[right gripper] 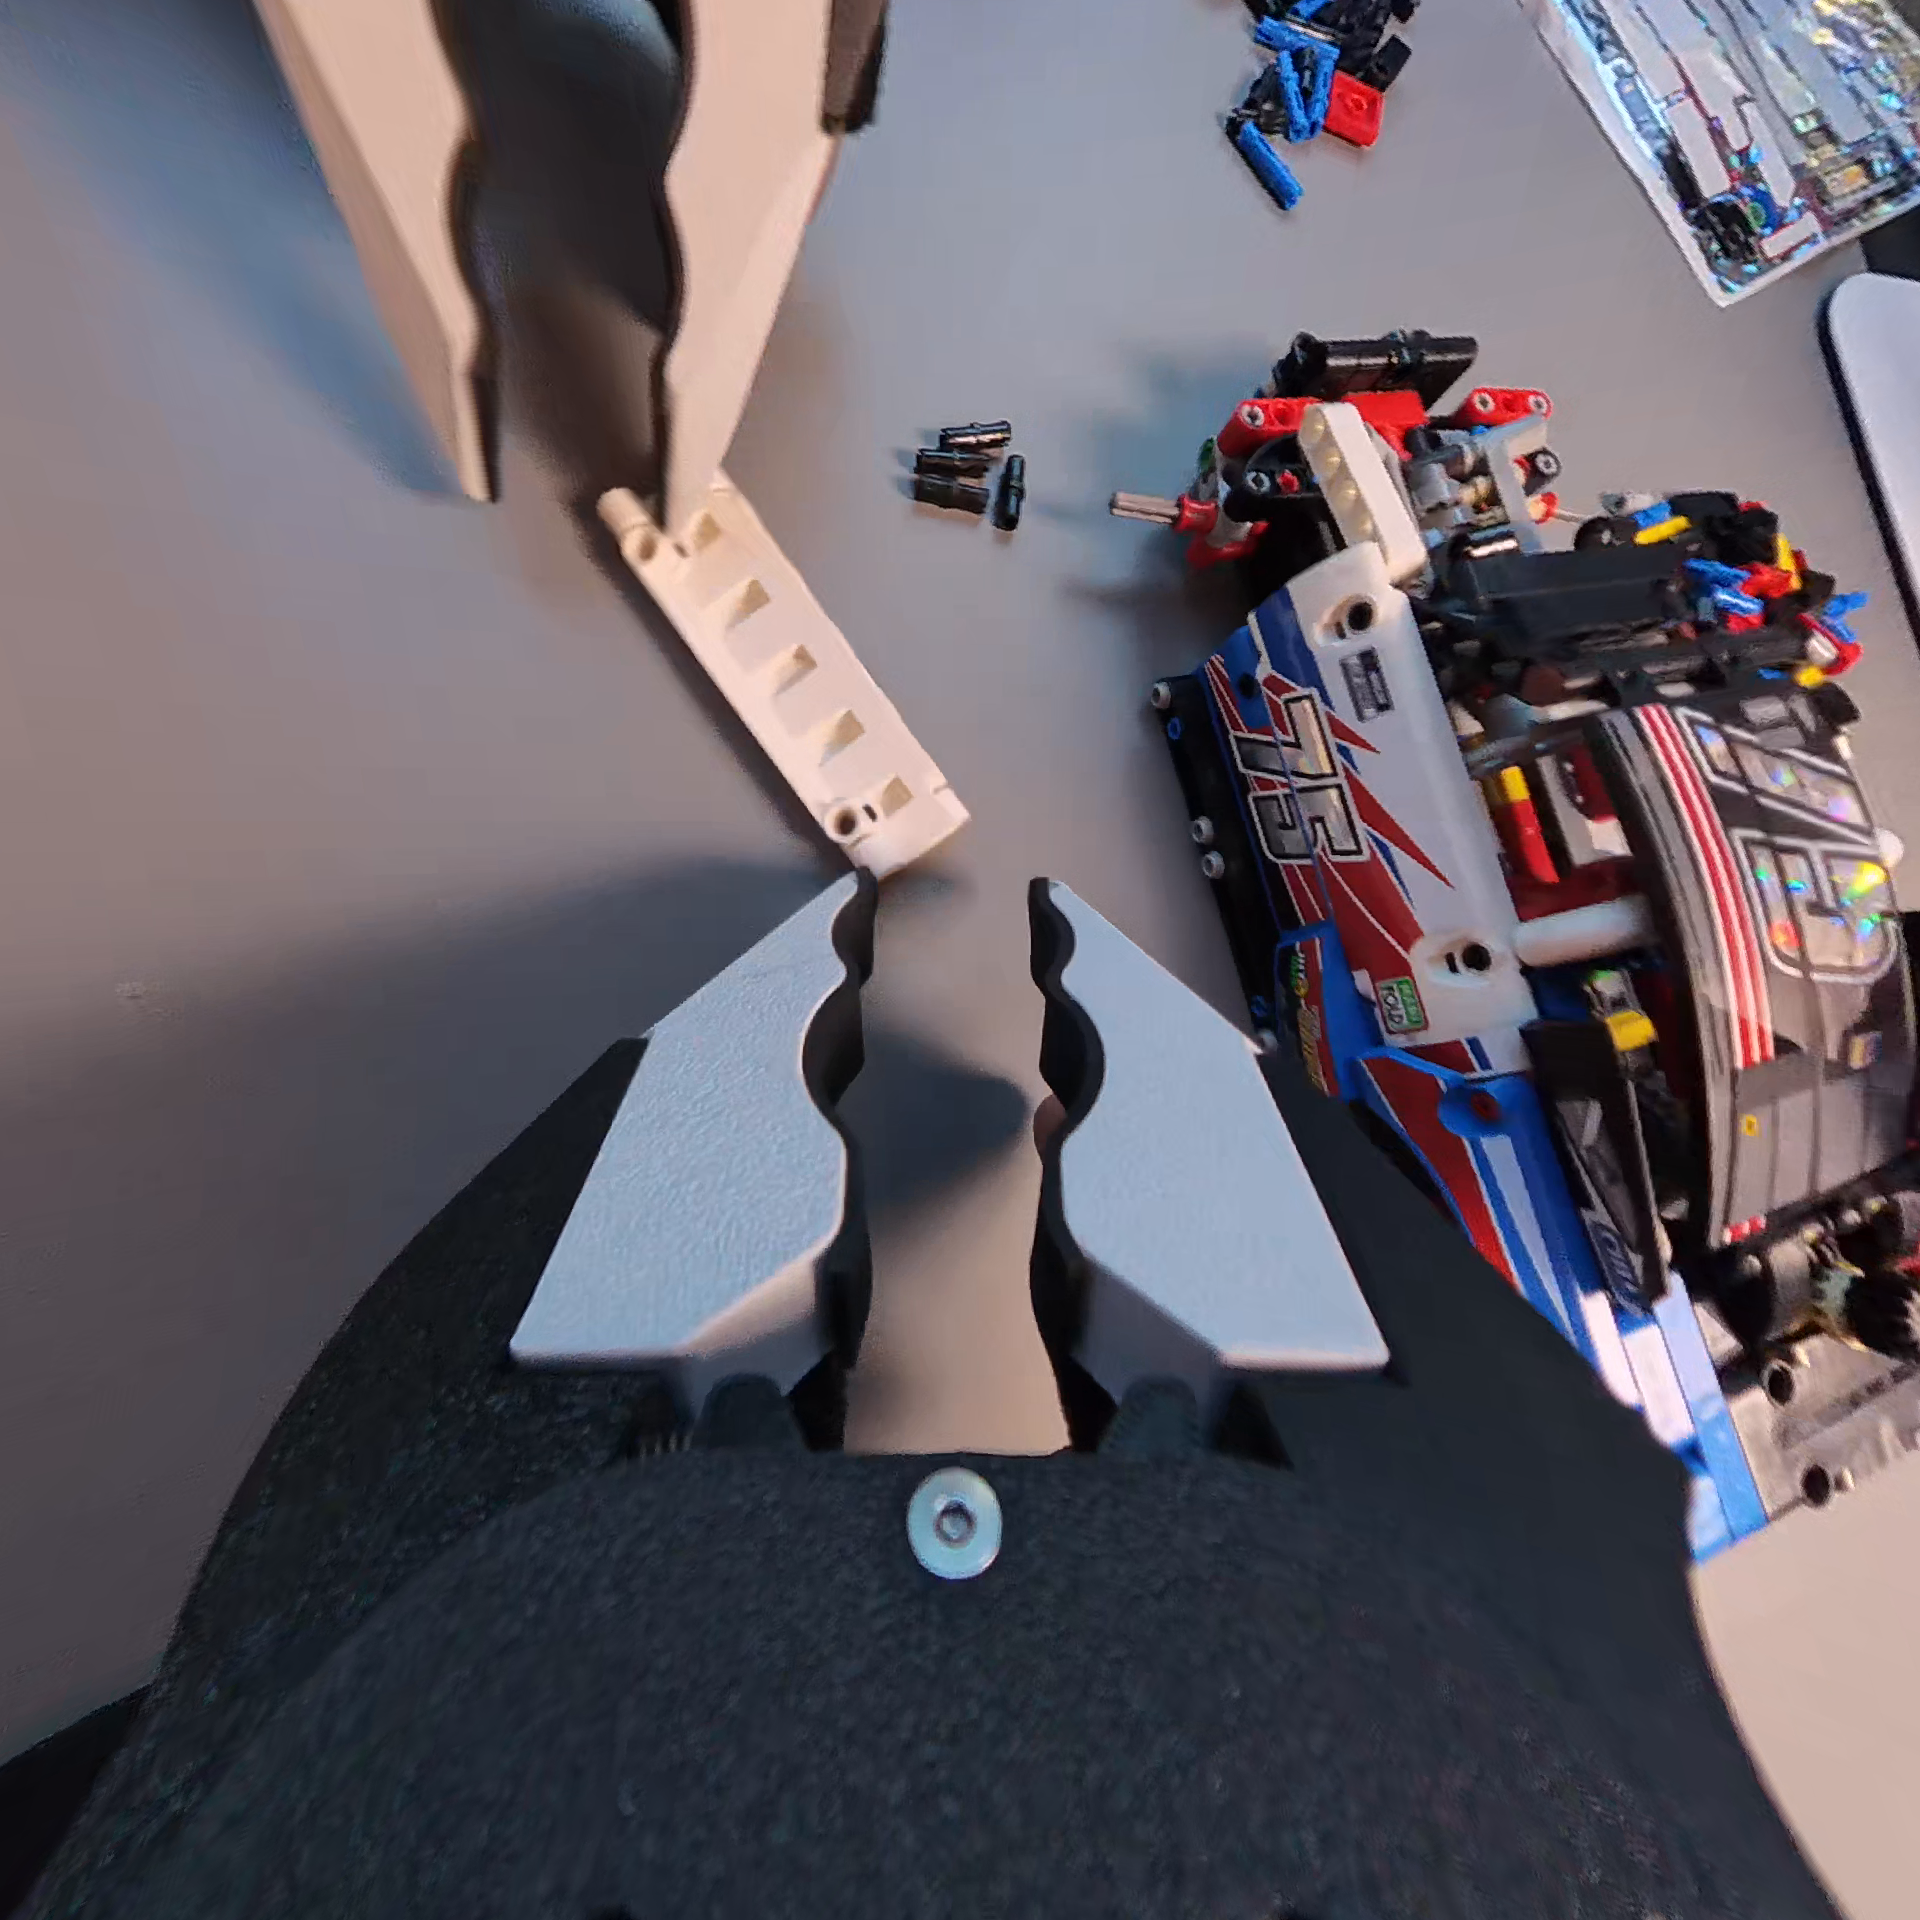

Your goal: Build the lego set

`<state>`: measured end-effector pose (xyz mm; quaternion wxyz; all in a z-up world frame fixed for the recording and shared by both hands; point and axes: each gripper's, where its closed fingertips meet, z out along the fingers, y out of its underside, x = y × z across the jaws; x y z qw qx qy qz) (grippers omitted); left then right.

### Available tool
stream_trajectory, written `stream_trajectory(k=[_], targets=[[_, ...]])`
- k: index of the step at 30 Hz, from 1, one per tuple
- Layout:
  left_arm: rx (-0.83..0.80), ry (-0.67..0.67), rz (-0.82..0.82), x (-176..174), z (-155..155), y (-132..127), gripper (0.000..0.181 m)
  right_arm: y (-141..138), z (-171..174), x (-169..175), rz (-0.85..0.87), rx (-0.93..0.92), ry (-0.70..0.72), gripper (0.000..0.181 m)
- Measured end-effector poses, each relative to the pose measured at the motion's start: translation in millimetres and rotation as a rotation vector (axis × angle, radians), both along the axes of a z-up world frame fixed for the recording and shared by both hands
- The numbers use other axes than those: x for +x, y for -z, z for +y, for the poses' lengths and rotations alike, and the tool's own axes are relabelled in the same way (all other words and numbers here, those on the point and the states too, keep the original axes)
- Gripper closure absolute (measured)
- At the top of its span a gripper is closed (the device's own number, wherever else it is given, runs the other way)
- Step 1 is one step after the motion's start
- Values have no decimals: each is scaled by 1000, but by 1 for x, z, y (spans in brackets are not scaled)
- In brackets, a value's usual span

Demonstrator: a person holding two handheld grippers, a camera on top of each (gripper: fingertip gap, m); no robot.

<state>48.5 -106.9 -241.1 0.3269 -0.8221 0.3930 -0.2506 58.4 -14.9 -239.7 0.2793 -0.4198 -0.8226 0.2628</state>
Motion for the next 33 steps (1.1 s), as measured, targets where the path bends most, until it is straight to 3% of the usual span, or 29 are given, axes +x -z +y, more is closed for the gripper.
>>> stream_trajectory(k=[1, 4, 8, 14, 19, 24, 27, 29, 31, 33], targets=[[-2, 20, -7, 7, -3, -1, 157, 0, 5, -1, 6, 8, 24, 158], [10, 92, -81, 25, -12, -14, 157, -6, 24, -5, 39, 26, 123, 161], [50, 9, -124, 9, 1, -30, 158, -13, 28, -3, 33, -35, 193, 162], [-4, -117, -11, -23, 10, -8, 155, -3, -8, 14, -167, -302, 304, 136], [7, -85, 49, -6, 10, 2, 154, -6, -30, 15, -199, -436, 400, 136], [62, -28, 68, 20, 8, 3, 157, 0, -33, 11, -239, -433, 457, 135], [100, -11, 48, 24, 7, -5, 157, 4, -34, 8, -284, -421, 442, 143], [116, -43, 19, 18, 10, -13, 157, 8, -35, 7, -324, -368, 396, 167], [142, -91, 1, 6, 16, -21, 156, 8, -39, 7, -362, -306, 266, 181], [155, -128, -18, -5, 20, -26, 154, 6, -45, 9, -378, -202, 45, 181]])
